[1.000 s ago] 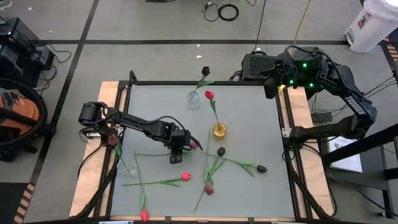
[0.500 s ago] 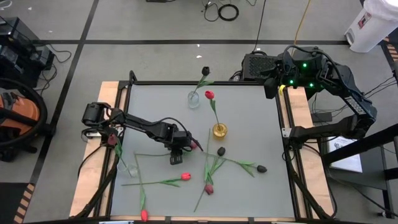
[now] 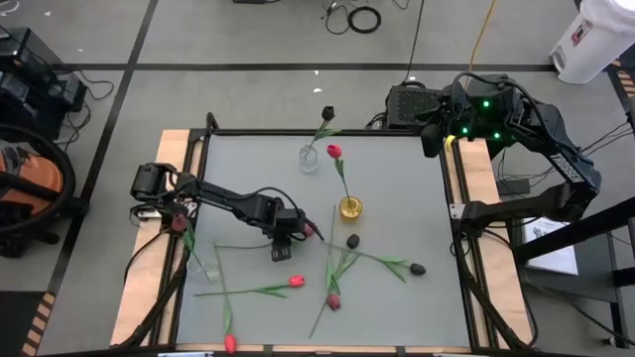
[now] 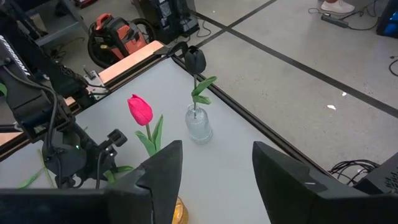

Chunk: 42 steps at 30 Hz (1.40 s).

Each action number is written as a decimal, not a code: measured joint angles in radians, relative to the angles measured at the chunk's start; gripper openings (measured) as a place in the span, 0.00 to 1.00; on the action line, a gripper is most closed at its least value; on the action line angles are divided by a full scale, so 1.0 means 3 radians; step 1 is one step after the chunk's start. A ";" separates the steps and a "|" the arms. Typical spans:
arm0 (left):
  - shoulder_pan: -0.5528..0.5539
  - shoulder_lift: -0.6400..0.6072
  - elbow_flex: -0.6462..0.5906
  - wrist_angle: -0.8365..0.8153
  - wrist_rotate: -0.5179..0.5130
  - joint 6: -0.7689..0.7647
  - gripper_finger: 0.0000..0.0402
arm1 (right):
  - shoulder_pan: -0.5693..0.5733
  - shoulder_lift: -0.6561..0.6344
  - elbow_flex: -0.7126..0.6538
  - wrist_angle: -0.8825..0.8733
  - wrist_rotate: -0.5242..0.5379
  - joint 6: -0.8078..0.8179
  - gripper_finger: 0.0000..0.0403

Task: Sort flowers into vase by color
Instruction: Put the left red tulip into the bottom transparent vase

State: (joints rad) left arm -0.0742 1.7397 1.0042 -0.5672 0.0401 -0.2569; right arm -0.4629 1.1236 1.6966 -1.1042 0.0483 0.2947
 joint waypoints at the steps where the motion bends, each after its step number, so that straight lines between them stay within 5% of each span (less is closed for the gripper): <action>1: -0.0001 0.0000 0.0000 -0.0008 -0.0055 0.0000 0.38 | 0.0000 0.0000 -0.0001 0.0000 0.0000 0.0000 0.46; 6: 0.0000 0.0000 0.0000 -0.0070 -0.0262 0.0003 0.38 | -0.0001 0.0000 -0.0001 0.0001 0.0000 0.0001 0.46; 32: -0.0004 0.0084 0.0003 -0.0052 -0.0232 -0.0092 0.37 | -0.0001 0.0000 0.0000 0.0001 -0.0001 0.0000 0.46; 42: -0.0004 0.0084 0.0003 -0.0084 -0.0223 -0.0089 0.14 | 0.0000 0.0000 0.0000 0.0000 0.0000 0.0000 0.46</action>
State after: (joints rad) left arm -0.0753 1.7649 1.0050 -0.5922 -0.0268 -0.2836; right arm -0.4630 1.1236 1.6966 -1.1040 0.0483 0.2948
